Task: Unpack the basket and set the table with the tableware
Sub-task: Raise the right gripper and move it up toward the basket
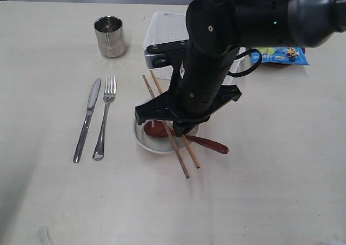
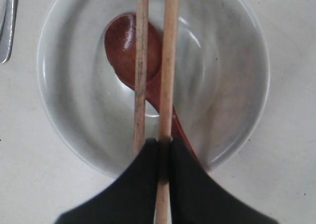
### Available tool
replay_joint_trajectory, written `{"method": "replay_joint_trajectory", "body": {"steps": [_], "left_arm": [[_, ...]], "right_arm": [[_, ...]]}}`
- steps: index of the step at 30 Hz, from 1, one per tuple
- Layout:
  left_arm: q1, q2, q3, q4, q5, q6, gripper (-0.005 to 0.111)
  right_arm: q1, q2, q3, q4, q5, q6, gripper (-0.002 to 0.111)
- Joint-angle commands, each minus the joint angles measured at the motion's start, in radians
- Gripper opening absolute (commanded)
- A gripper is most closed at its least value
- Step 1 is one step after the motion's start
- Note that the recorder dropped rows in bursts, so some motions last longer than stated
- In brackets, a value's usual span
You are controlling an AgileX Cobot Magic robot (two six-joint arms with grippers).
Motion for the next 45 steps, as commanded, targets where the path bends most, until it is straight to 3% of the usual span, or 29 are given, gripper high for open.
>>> {"method": "replay_joint_trajectory", "body": {"steps": [1, 4, 7, 9, 26, 38, 45], "left_arm": [[-0.006, -0.003, 0.003, 0.001, -0.002, 0.000, 0.000], [-0.006, -0.003, 0.003, 0.001, -0.002, 0.000, 0.000], [-0.006, -0.003, 0.003, 0.001, -0.002, 0.000, 0.000], [-0.006, -0.003, 0.003, 0.001, -0.002, 0.000, 0.000], [-0.006, -0.003, 0.003, 0.001, -0.002, 0.000, 0.000], [-0.006, -0.003, 0.003, 0.001, -0.002, 0.000, 0.000], [-0.006, -0.003, 0.003, 0.001, -0.002, 0.000, 0.000]], "right_arm": [[-0.002, 0.000, -0.005, -0.005, -0.002, -0.006, 0.000], [-0.002, 0.000, -0.005, -0.005, -0.002, -0.008, 0.000], [-0.002, 0.000, -0.005, -0.005, -0.002, -0.008, 0.021], [-0.002, 0.000, -0.005, -0.005, -0.002, -0.008, 0.029], [-0.005, -0.102, -0.036, -0.024, -0.006, -0.035, 0.029], [-0.005, -0.386, -0.031, -0.339, 0.262, 0.049, 0.029], [-0.005, -0.545, 0.149, -0.402, 0.288, 0.047, 0.029]]}}
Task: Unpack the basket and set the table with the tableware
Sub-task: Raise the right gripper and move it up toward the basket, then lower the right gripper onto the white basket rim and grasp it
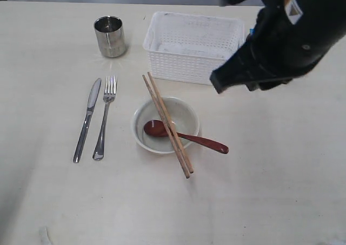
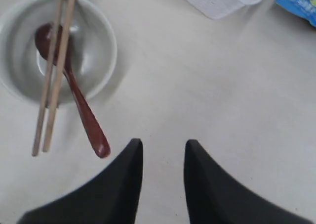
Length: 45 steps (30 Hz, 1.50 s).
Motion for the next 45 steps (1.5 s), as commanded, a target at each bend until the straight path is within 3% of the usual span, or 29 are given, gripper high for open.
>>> {"method": "replay_joint_trajectory", "body": {"steps": [1, 9, 15, 21, 29, 36, 40, 45], "left_arm": [[-0.006, -0.003, 0.003, 0.001, -0.002, 0.000, 0.000], [-0.006, -0.003, 0.003, 0.001, -0.002, 0.000, 0.000], [-0.006, -0.003, 0.003, 0.001, -0.002, 0.000, 0.000], [-0.006, -0.003, 0.003, 0.001, -0.002, 0.000, 0.000], [-0.006, -0.003, 0.003, 0.001, -0.002, 0.000, 0.000], [-0.006, -0.003, 0.003, 0.001, -0.002, 0.000, 0.000], [-0.006, -0.003, 0.003, 0.003, -0.002, 0.000, 0.000], [-0.006, -0.003, 0.003, 0.003, -0.002, 0.000, 0.000]], "right_arm": [[-0.005, -0.103, 0.142, -0.035, -0.009, 0.006, 0.029], [-0.005, -0.360, 0.416, -0.067, -0.222, 0.065, 0.029], [-0.005, -0.514, 0.448, -0.076, -0.329, 0.101, 0.029], [-0.005, -0.566, 0.448, -0.090, -0.324, 0.101, 0.029], [-0.005, -0.492, 0.448, -0.406, -0.198, 0.369, 0.028], [-0.005, -0.344, 0.433, -0.526, -0.288, 0.436, 0.024], [-0.033, -0.205, 0.311, -0.524, -0.281, 0.409, 0.024], [-0.176, -0.026, 0.090, -0.415, -0.284, 0.205, 0.024]]}}
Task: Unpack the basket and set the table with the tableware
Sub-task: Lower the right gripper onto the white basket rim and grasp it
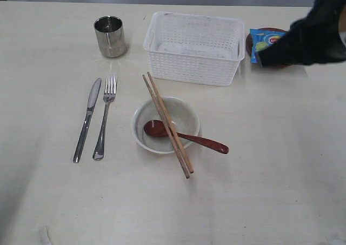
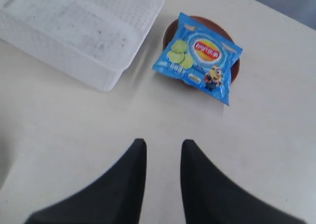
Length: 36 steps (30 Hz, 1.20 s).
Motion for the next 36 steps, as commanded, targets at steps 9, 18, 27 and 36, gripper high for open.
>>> {"method": "replay_joint_trajectory", "body": {"steps": [9, 18, 27, 36], "left_arm": [[-0.006, -0.003, 0.003, 0.003, -0.002, 0.000, 0.000], [-0.006, -0.003, 0.003, 0.003, -0.002, 0.000, 0.000], [-0.006, -0.003, 0.003, 0.003, -0.002, 0.000, 0.000], [-0.006, -0.003, 0.003, 0.003, -0.002, 0.000, 0.000]], "right_arm": [[-0.404, 0.560, -0.677, 0.786, 0.018, -1.048, 0.024], [-0.443, 1.008, -1.202, 0.868, 0.295, -1.230, 0.052], [-0.446, 1.210, -1.360, 0.912, 0.248, -1.368, 0.061], [-0.454, 1.310, -1.360, 0.821, 0.173, -1.419, 0.035]]}}
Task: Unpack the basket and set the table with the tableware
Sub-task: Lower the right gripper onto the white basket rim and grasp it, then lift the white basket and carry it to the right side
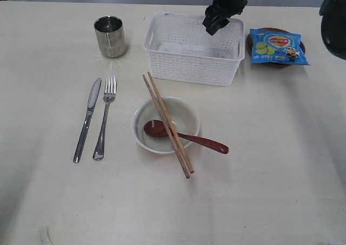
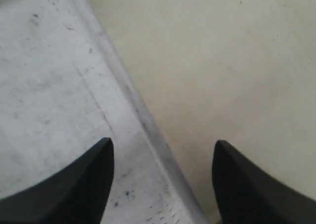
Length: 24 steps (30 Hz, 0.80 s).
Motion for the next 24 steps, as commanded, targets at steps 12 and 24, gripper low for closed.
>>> {"method": "replay_joint_trajectory", "body": {"steps": [12, 24], "left_arm": [[-0.006, -0.003, 0.003, 0.003, -0.002, 0.000, 0.000], [-0.006, -0.003, 0.003, 0.003, -0.002, 0.000, 0.000]], "right_arm": [[-0.168, -0.232, -0.006, -0.074, -0.078, 0.253, -0.001], [-0.604, -0.303, 0.271, -0.074, 0.012, 0.416, -0.001]]}}
